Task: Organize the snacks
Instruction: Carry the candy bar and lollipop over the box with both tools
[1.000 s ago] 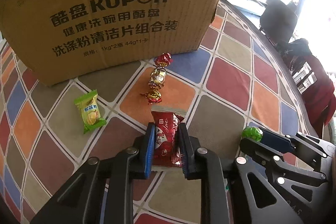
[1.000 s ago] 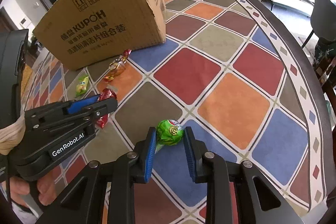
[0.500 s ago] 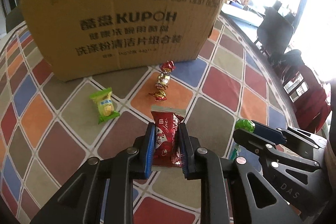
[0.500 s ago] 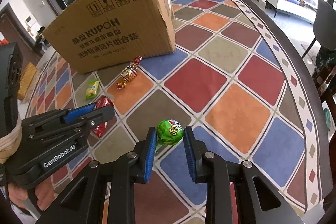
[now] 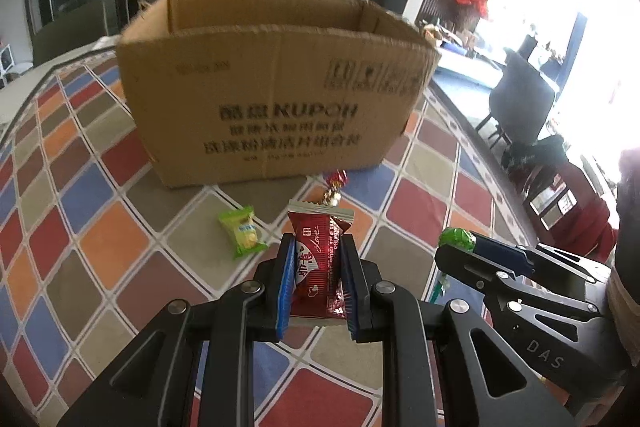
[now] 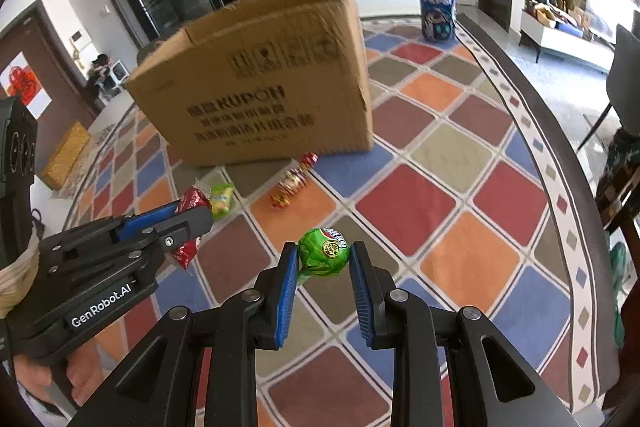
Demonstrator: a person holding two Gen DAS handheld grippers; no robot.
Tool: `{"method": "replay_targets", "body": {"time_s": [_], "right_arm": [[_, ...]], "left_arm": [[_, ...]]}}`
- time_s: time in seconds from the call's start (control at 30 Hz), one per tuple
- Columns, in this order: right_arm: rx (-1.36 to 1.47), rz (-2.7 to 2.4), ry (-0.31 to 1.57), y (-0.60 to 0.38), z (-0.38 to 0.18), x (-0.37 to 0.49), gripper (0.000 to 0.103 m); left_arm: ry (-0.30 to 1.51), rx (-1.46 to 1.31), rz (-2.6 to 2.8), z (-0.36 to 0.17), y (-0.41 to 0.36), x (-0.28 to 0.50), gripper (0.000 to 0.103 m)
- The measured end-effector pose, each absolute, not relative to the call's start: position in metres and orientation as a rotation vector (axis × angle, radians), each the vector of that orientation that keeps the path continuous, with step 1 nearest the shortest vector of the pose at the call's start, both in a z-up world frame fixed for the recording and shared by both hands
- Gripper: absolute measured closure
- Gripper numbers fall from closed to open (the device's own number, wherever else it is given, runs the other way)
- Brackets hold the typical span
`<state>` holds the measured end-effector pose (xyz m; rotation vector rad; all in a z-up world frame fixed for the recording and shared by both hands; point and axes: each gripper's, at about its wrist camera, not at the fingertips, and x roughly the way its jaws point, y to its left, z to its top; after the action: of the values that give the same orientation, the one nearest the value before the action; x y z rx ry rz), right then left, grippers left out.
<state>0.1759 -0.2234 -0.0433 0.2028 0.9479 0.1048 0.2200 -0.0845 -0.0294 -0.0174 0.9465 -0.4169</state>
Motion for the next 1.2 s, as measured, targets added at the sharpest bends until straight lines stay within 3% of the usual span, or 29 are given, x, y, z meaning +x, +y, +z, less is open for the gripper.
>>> {"method": "replay_targets", "body": {"time_s": [1.2], "right_arm": [[0.169, 0.170, 0.709, -0.197, 0.050, 0.238, 0.075]], "left_arm": [[0.714, -0.071, -0.351, 0.063, -0.048, 0.262, 0.081]]}}
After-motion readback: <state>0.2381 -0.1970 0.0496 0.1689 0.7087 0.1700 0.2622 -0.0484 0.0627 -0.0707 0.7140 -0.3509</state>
